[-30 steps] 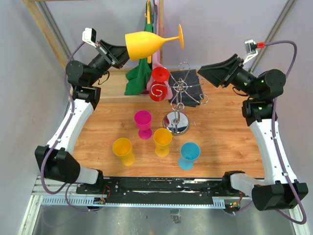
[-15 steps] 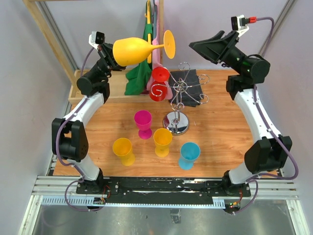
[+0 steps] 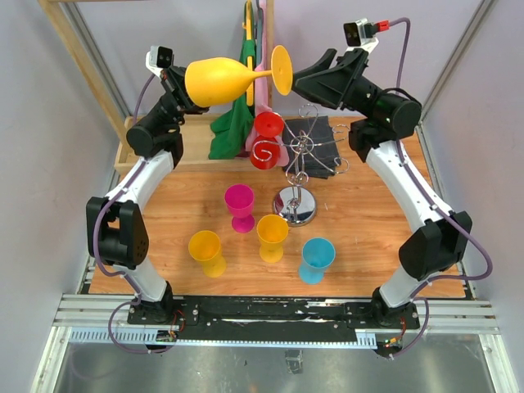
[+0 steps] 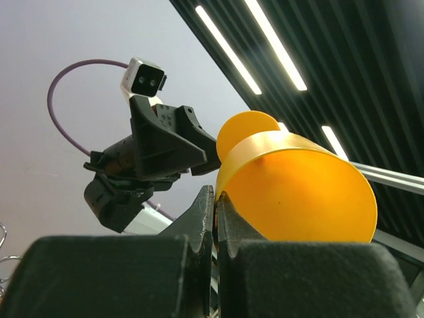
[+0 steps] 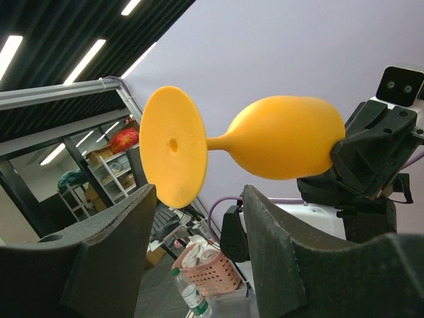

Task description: Place the wine glass upside down on the wine glass rack

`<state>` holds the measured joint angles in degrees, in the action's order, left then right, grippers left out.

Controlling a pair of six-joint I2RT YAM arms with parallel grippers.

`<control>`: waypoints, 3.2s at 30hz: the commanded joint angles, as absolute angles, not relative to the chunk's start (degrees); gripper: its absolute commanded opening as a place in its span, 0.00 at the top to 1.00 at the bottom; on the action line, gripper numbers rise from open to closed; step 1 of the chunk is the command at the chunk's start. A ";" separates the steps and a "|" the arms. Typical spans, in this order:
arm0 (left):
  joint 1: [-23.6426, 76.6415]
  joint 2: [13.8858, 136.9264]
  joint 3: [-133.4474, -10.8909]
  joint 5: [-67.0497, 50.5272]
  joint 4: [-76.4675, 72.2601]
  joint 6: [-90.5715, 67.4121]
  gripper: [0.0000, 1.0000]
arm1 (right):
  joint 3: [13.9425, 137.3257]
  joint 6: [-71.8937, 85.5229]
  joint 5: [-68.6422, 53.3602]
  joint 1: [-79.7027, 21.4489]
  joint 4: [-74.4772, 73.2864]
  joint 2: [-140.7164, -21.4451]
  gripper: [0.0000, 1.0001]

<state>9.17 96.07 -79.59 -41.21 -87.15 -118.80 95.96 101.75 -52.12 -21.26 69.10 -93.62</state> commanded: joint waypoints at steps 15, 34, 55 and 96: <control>9.05 95.85 -79.90 -40.30 -101.99 -132.53 1.00 | 99.87 101.06 -49.80 -26.38 70.12 -94.49 0.66; 8.88 95.60 -78.25 -40.42 -102.02 -130.93 0.44 | 99.31 104.76 -46.57 -26.72 77.25 -94.19 0.99; 1.76 92.84 -71.07 -47.62 -98.45 -125.29 0.33 | 89.76 85.40 -47.43 -4.98 50.26 -75.62 0.99; 1.67 81.82 -70.16 -55.04 -75.21 -108.06 0.35 | 107.60 53.91 -50.52 -11.37 -8.78 -95.89 0.99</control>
